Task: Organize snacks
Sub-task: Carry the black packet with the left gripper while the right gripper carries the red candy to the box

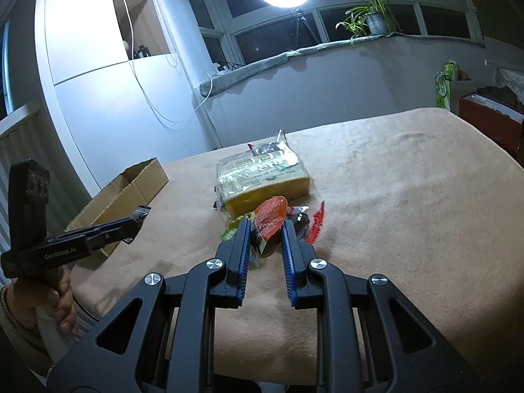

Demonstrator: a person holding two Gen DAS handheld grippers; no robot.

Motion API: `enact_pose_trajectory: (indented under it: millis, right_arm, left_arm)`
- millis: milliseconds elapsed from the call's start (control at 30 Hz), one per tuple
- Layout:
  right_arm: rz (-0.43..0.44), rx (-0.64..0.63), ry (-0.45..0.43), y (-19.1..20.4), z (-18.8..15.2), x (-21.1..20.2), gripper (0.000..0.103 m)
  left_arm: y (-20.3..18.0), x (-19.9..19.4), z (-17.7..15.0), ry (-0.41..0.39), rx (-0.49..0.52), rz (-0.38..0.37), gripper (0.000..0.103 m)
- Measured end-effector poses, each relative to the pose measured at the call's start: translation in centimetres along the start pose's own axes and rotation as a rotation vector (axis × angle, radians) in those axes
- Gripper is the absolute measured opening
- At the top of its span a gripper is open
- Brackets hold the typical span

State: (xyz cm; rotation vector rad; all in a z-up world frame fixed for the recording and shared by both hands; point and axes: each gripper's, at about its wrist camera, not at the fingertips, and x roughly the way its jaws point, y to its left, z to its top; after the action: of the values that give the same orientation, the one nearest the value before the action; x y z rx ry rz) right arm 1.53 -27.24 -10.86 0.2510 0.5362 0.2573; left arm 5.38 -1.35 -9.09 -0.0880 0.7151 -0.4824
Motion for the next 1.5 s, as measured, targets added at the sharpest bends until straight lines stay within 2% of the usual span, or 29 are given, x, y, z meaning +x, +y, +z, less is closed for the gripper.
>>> enact_pose_trajectory:
  millis: [367,633,1067,1300,1500]
  right_arm:
    - [0.038,-0.046,0.008,3.0,1.1,0.7,0.019]
    - [0.08,-0.099,0.025,6.5,2.1,2.1,0.019]
    - [0.197,-0.24,0.063,16.7,2.7,6.0,0.019]
    - [0.286,-0.321,0.083,22.6,2.9,8.4,0.019]
    - [0.353,-0.371,0.101,26.5,3.0,10.6,0.019]
  left_arm:
    - [1.9,-3.0,0.5,-0.072,-0.031,0.026,0.021]
    - [4.6,-5.8,0.7,-0.141,-0.07,0.066,0.021]
    - [11.9,-10.4,-0.4,-0.241,-0.195,0.159,0.021]
    - [15.5,-11.6,-1.2,-0.263,-0.245,0.208,0.021]
    - [17.0,-11.7,-1.3,-0.267,-0.26,0.223,0.021]
